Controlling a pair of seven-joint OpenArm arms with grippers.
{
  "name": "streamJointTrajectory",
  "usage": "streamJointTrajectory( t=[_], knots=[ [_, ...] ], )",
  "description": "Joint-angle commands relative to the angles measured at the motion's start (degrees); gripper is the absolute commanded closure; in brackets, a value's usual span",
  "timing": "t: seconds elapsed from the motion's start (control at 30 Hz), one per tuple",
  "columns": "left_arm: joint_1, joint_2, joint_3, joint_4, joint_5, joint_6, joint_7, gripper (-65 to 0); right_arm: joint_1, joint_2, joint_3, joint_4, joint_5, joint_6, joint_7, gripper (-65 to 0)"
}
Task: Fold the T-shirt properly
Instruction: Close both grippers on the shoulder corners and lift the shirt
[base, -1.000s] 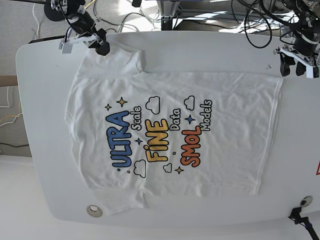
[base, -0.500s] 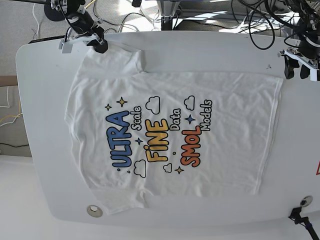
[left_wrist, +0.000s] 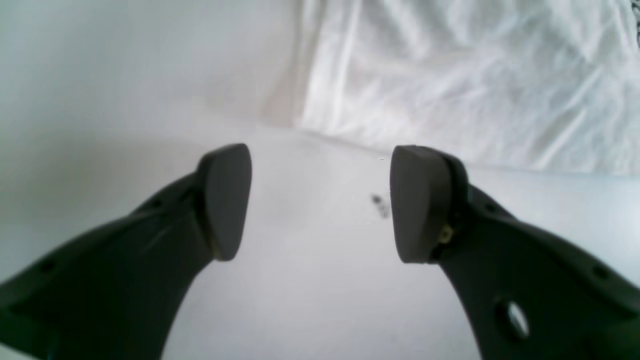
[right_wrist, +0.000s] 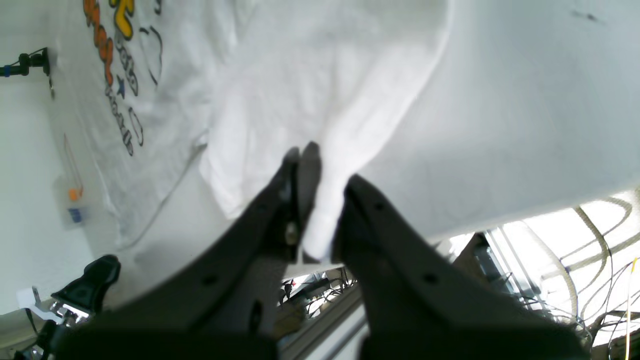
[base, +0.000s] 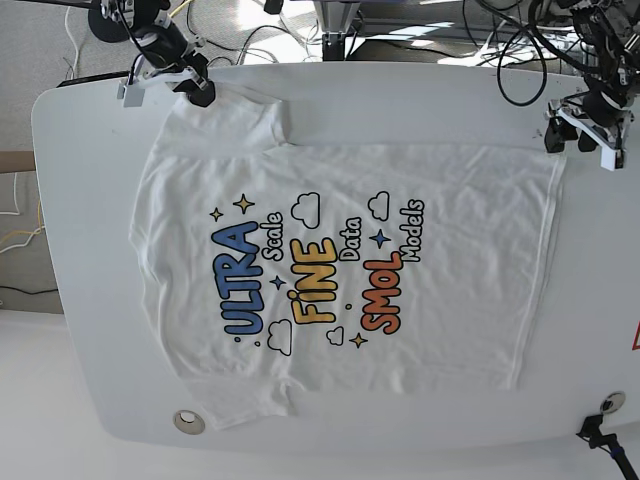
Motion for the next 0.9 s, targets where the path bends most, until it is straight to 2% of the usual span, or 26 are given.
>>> streamJointTrajectory(
  t=[0.0,0.13,0.27,0.5,0.67,0.87],
  knots=[
    [0.01,-1.13,-0.32,0.83,-0.92,-0.25,-1.30,-41.6,-0.34,0.40,0.18,0.88,0.63,0.66,0.47,0.0],
    [-1.57,-1.04,1.79,-0.49,-0.92,-0.25,-1.39,-41.5,-0.34,0.40,0.18,0.88,0.63,0.66,0.47,0.0],
    [-4.47,-1.04,1.79,-6.47,-0.92,-0.25,-1.39,-41.5,-0.34,0.22,0.18,0.88,0.63,0.66,0.47,0.0],
    [-4.91,-0.96,3.90,-7.61,-1.18,-0.25,-1.39,-40.5,-0.34,0.14,0.10,0.88,0.63,0.66,0.47,0.0],
    [-4.91,-0.96,4.51,-7.70,-1.00,-0.25,-1.39,-18.5,-0.34,0.14,0.10,0.88,0.63,0.66,0.47,0.0],
    [-6.06,-0.96,4.51,-7.70,-0.92,-0.25,-1.39,-10.3,-0.34,0.05,0.10,0.88,0.63,0.66,0.47,0.0]
  ],
)
